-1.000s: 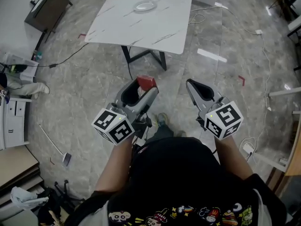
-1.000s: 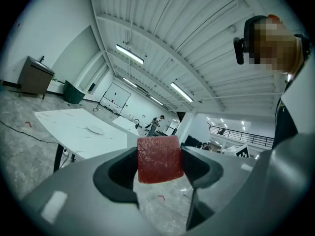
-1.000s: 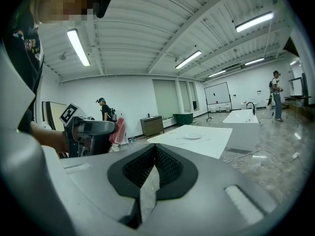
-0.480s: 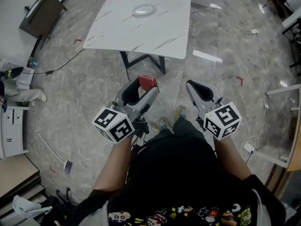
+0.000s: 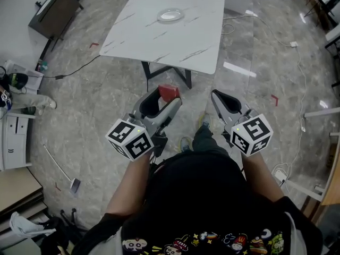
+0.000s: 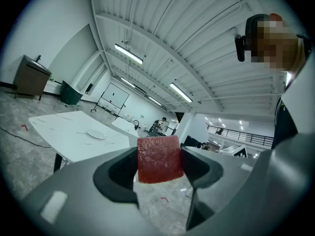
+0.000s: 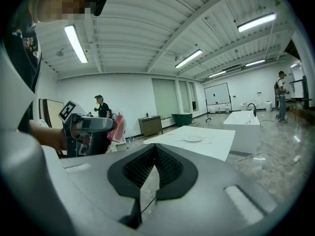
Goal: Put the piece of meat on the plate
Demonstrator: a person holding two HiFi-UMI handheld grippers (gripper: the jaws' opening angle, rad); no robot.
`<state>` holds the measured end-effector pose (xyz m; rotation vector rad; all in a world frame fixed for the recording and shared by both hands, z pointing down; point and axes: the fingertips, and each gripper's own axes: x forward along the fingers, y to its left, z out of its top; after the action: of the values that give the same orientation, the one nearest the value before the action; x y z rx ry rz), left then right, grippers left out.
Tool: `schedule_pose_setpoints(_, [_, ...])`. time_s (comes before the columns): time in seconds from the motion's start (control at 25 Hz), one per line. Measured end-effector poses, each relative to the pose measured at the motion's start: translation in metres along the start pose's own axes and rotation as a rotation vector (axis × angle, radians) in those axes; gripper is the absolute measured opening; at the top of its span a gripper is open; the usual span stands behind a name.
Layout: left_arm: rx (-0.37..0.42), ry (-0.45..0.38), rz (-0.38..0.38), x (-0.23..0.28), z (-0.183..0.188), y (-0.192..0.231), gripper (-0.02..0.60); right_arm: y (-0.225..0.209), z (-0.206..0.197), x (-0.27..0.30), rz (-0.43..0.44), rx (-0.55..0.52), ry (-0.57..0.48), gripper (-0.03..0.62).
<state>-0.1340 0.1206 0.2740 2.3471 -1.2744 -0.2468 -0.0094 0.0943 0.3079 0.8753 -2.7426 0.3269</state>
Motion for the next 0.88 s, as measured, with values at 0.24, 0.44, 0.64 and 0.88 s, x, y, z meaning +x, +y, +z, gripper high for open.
schedule_pose_setpoints(0.24, [-0.002, 0.018, 0.029, 0.029, 0.002, 0.017, 0.39, -0.03, 0.0, 0.019, 0.021, 0.014, 0.008, 0.023])
schedule_pose_setpoints(0.44, [-0.007, 0.034, 0.058, 0.061, 0.004, 0.033, 0.39, -0.063, -0.001, 0.037, 0.041, 0.03, 0.025, 0.023])
schedule_pose_setpoints(0.64, [-0.019, 0.049, 0.086, 0.091, 0.006, 0.051, 0.39, -0.095, 0.002, 0.057, 0.06, 0.042, 0.038, 0.023])
schedule_pose_setpoints(0.88, [-0.035, 0.075, 0.129, 0.13, 0.007, 0.075, 0.39, -0.133, -0.001, 0.082, 0.094, 0.068, 0.07, 0.023])
